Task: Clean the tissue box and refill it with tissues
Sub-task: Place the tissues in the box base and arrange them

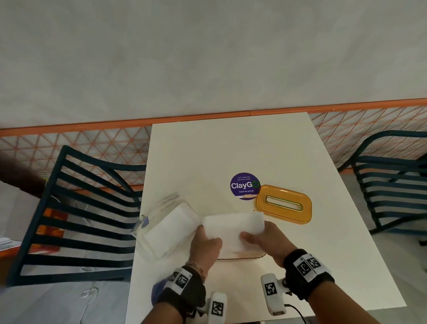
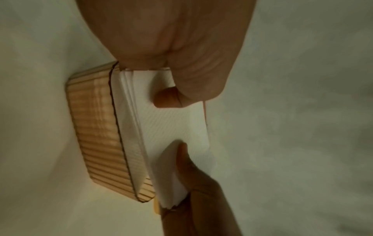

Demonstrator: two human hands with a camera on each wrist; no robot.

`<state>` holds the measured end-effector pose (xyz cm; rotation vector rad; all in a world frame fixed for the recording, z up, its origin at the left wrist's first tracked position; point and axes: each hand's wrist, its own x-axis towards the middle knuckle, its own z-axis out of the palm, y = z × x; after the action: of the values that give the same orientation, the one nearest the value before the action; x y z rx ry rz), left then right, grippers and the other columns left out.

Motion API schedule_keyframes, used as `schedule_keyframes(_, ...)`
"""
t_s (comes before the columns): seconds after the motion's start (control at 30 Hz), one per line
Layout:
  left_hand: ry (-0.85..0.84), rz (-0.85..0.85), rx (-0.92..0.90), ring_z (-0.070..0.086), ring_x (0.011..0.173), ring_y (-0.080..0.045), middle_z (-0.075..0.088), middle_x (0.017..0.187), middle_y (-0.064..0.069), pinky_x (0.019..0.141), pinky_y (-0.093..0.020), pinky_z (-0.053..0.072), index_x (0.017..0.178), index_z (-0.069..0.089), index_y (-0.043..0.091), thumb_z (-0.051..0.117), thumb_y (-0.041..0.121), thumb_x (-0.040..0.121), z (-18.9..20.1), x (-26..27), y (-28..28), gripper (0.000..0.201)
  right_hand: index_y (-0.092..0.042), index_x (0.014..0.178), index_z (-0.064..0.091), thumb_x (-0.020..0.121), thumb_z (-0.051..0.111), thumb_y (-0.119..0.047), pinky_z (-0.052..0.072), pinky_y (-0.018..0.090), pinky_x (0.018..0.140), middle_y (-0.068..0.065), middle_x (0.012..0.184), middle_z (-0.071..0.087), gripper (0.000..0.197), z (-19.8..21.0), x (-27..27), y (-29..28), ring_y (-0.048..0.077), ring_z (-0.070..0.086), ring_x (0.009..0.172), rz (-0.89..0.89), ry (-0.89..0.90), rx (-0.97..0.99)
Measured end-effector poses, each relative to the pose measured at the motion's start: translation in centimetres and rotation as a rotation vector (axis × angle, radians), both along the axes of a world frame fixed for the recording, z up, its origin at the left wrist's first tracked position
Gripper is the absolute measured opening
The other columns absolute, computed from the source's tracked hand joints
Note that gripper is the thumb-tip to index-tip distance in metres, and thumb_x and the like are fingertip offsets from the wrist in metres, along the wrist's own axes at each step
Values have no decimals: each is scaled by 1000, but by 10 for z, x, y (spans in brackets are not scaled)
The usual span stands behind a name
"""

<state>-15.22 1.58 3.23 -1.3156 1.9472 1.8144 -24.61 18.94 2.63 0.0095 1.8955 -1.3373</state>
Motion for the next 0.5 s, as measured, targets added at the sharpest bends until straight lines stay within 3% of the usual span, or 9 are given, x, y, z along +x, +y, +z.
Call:
schedule_keyframes(0.13,-30,-85,-150,64,95,-28,69,108,-6,88,-37,54,112,55,14,54,5,81,0,-6,1,33,-20,117,66,83,80,-23,54,29,82,-1,111,73,37,-6,-2,1,17,68,100,5,63,111)
schedule_keyframes(0.2,-69,-150,-177,61,93,-26,68,107,-3,81,-32,50,114,55,13,59,9,83,1,-7,-3,31,-21,113,66,83,79,-22,54,28,81,-3,109,73,32,-7,-5,3,14,67,97,30,94,173)
schedule_keyframes(0.3,-98,-263,-224,59,91,-19,66,106,2,66,-23,42,119,55,13,65,14,85,1,-7,-11,36,-17,104,65,84,75,-30,55,35,84,-1,102,70,26,-9,-11,3,19,65,93,127,175,364)
schedule_keyframes(0.4,-104,-333,-287,65,92,-18,70,101,4,61,-12,41,121,59,12,66,10,83,-3,-6,-19,38,-11,106,63,92,66,-29,44,30,77,3,102,64,23,-6,-13,-2,21,58,92,239,264,539)
schedule_keyframes(0.43,-107,-357,-315,68,96,-19,71,99,5,63,-12,44,121,61,11,65,8,83,-4,-6,-20,38,-10,109,63,93,65,-27,42,28,77,3,103,62,23,-6,-13,-4,21,56,92,260,286,565)
schedule_keyframes(0.5,-117,-376,-356,69,104,-19,73,110,2,78,-20,53,128,60,13,66,7,81,-6,-6,-21,48,-10,115,62,94,63,-23,42,27,79,4,107,62,25,-4,-11,-9,20,53,93,266,326,600)
